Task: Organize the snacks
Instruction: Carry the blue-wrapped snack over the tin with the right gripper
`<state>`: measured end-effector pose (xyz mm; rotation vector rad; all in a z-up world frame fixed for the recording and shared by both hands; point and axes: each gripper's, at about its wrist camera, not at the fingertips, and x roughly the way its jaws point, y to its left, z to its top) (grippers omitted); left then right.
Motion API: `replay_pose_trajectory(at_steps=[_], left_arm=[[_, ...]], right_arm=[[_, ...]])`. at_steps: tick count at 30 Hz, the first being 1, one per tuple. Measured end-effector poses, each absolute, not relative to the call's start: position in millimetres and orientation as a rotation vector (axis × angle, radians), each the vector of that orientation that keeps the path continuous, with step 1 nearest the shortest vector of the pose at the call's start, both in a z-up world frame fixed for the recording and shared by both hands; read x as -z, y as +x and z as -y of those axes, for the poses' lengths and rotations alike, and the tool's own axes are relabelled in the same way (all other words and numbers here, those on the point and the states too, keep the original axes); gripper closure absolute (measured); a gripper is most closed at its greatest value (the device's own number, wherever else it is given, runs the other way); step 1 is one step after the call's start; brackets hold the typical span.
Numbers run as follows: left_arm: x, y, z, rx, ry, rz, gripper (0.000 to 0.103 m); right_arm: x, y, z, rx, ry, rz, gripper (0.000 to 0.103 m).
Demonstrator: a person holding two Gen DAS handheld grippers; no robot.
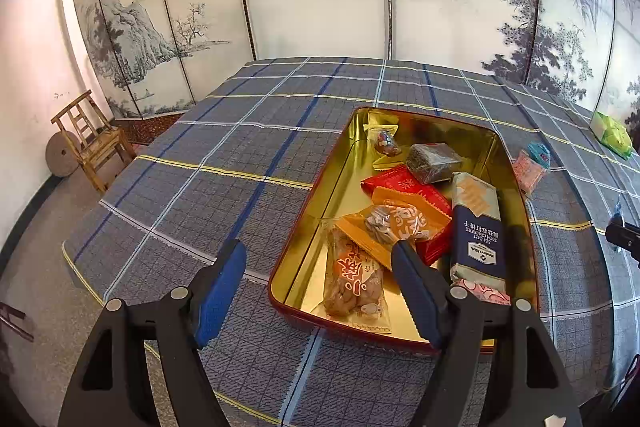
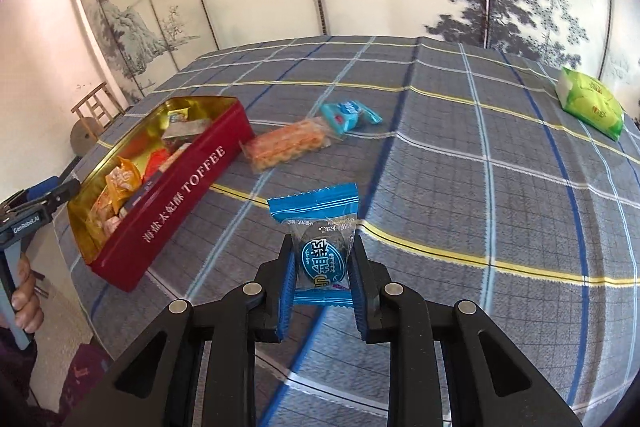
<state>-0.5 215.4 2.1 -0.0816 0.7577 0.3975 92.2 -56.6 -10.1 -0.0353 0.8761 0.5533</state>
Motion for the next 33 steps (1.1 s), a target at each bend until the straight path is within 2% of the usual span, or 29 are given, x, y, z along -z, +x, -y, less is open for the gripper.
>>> replay_pose_trajectory(at_steps=[15,33], left_arm=[[6,-5,-231,-0.409,-0.105,-0.769,0.024],[19,-11,-267,-0.456,-0.146,-0.795,0.023]], right_arm=[[-20,93,-61,-0.772,-0.109,-0.877,0.077],[-16,108,-167,-0.899,-0.154,-0.959,0.077]])
